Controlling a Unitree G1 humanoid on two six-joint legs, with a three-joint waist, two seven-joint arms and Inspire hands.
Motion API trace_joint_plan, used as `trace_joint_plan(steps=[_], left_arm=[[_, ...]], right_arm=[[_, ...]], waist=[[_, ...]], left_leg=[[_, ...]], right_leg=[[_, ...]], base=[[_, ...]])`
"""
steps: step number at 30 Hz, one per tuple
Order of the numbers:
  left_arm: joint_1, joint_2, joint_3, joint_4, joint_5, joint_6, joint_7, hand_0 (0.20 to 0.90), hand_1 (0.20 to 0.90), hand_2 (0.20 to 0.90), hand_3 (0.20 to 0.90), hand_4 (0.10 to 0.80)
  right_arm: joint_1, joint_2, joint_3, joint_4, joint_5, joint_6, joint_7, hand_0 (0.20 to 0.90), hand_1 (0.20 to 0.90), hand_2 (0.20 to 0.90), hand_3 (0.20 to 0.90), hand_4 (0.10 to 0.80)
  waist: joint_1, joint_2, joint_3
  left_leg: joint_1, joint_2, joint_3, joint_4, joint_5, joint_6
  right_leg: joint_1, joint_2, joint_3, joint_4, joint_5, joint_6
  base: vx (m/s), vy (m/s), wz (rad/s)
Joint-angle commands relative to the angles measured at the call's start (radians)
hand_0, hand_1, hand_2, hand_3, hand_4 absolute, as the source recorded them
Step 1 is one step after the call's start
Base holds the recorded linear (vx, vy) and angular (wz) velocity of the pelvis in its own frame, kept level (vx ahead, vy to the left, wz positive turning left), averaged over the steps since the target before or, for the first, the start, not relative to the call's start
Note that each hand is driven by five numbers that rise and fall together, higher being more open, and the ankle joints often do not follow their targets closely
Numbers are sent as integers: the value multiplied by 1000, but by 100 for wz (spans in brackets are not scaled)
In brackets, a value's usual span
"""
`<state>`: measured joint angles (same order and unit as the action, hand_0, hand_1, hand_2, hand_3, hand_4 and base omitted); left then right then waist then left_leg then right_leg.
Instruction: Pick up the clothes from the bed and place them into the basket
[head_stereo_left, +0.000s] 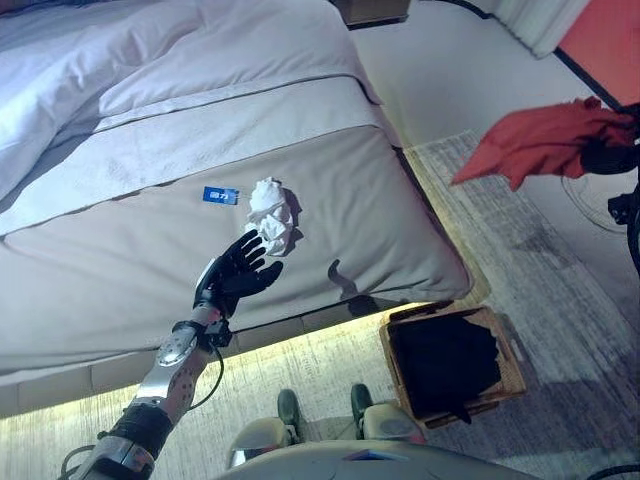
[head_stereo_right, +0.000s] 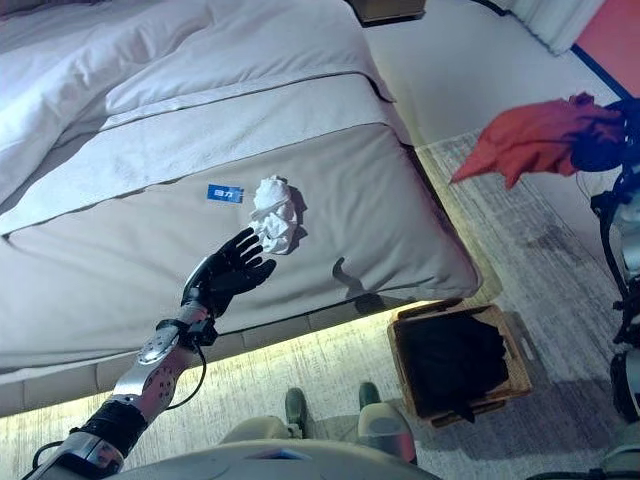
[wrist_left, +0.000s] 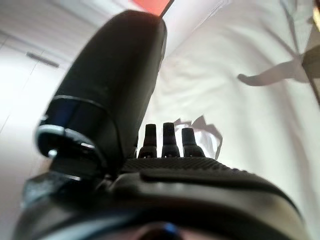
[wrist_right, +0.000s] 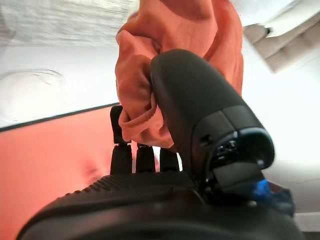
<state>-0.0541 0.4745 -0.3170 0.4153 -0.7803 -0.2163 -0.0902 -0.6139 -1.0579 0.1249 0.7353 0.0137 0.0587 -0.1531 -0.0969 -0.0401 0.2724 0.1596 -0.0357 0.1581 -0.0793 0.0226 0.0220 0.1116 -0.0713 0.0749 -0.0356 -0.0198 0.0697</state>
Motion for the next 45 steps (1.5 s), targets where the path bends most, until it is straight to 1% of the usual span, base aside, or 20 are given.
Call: trace_joint_plan(steps=[1, 3, 7, 9, 11, 13, 16, 20, 26, 34, 36, 37, 38, 39, 45], left_arm=[[-5, -28, -3, -7, 43, -53, -51, 900, 900, 900, 900, 800], [-22, -39, -2, 5, 53, -52, -70, 900, 900, 900, 900, 800], [-36, -52, -2, 14, 73, -49, -96, 900, 900, 900, 900, 800], [-44, -59, -2, 14, 85, -45, -100, 900, 900, 900, 900, 800], [-62, -68, -1, 10, 94, -31, -94, 900, 900, 900, 900, 800], [-75, -77, -3, 16, 101, -28, -90, 900, 900, 900, 900, 800], [-88, -85, -7, 16, 114, -25, -87, 900, 900, 900, 900, 800], [-96, -88, -13, 10, 121, -18, -79, 900, 900, 900, 900, 800], [-112, -93, -29, 21, 129, -17, -83, 900, 900, 900, 900, 800], [-112, -77, -27, 30, 129, -29, -98, 900, 900, 900, 900, 800], [-114, -79, -29, 28, 130, -34, -102, 900, 900, 900, 900, 800], [-113, -78, -28, 28, 130, -36, -104, 900, 900, 900, 900, 800], [-114, -79, -28, 29, 131, -37, -104, 900, 900, 900, 900, 800], [-114, -79, -28, 27, 130, -35, -104, 900, 900, 900, 900, 800], [-116, -78, -29, 27, 130, -35, -120, 900, 900, 900, 900, 800]], right_arm=[[36, -100, -61, -105, -14, -39, -11, 300, 300, 300, 200, 100], [90, -74, -69, -128, -36, -18, 15, 300, 300, 300, 200, 100], [165, -30, -86, -142, -53, -10, 45, 300, 300, 300, 200, 100], [207, 7, -96, -151, -58, 2, 55, 300, 300, 300, 200, 100], [261, 68, -117, -153, -54, 8, 58, 300, 300, 300, 200, 100], [286, 107, -127, -144, -57, 12, 64, 300, 300, 300, 200, 100], [311, 143, -124, -110, -51, 19, 74, 300, 300, 300, 200, 100], [329, 180, -109, -46, -35, 19, 79, 300, 300, 300, 200, 100], [301, 224, -79, 51, -28, 18, 85, 300, 300, 300, 200, 100], [279, 266, -50, 94, -32, 30, 70, 300, 300, 300, 200, 100], [274, 279, -43, 113, -39, 23, 57, 300, 300, 300, 200, 100], [273, 280, -42, 115, -41, 22, 61, 399, 399, 399, 315, 215], [273, 285, -39, 114, -39, 24, 59, 399, 399, 399, 315, 215], [276, 289, -37, 111, -36, 26, 56, 900, 900, 900, 900, 800], [284, 298, -35, 104, -52, 29, 34, 900, 900, 900, 900, 800]], waist=[[-15, 8, -147], [-32, 8, -147], [-55, 9, -148], [-72, 10, -148], [-91, 15, -144], [-99, 18, -141], [-107, 25, -135], [-110, 33, -127], [-102, 48, -110], [-97, 74, -82], [-97, 86, -71], [-97, 89, -69], [-97, 92, -66], [-97, 94, -64], [-97, 102, -55]], left_leg=[[-40, 35, -16, 52, -108, -13], [-36, 38, -2, 50, -108, -12], [-25, 43, 23, 51, -113, -10], [-21, 47, 43, 58, -118, -9], [-20, 52, 67, 72, -127, -8], [-19, 54, 79, 79, -132, -7], [-20, 55, 94, 85, -136, -5], [-23, 57, 107, 99, -143, -2], [-31, 54, 109, 107, -148, 1], [-44, 49, 108, 101, -144, 3], [-49, 45, 108, 101, -143, 5], [-49, 45, 108, 101, -143, 5], [-49, 45, 109, 100, -143, 5], [-49, 44, 109, 101, -143, 6], [-56, 42, 104, 105, -144, 7]], right_leg=[[-105, 43, 15, 50, 56, 3], [-110, 47, 25, 50, 59, 4], [-109, 53, 45, 48, 63, 5], [-112, 57, 56, 51, 65, 5], [-121, 59, 65, 58, 65, 7], [-125, 61, 70, 62, 66, 8], [-134, 62, 74, 67, 68, 10], [-141, 60, 78, 75, 70, 12], [-153, 54, 76, 73, 78, 15], [-170, 49, 73, 74, 81, 17], [-173, 46, 74, 74, 80, 18], [-173, 46, 74, 74, 80, 18], [-173, 45, 74, 74, 79, 18], [-173, 44, 74, 74, 79, 18], [-176, 45, 77, 79, 73, 18]], base=[[-81, 2, -26], [-65, -2, -25], [-18, -14, -20], [-15, -17, -21], [-37, -30, -21], [-38, -33, -23], [-34, -26, -12], [-17, -34, -14], [-18, -51, -3], [-22, -26, -6], [-11, -7, -2], [0, 0, 0], [0, 0, 0], [0, 0, 0], [0, 0, 0]])
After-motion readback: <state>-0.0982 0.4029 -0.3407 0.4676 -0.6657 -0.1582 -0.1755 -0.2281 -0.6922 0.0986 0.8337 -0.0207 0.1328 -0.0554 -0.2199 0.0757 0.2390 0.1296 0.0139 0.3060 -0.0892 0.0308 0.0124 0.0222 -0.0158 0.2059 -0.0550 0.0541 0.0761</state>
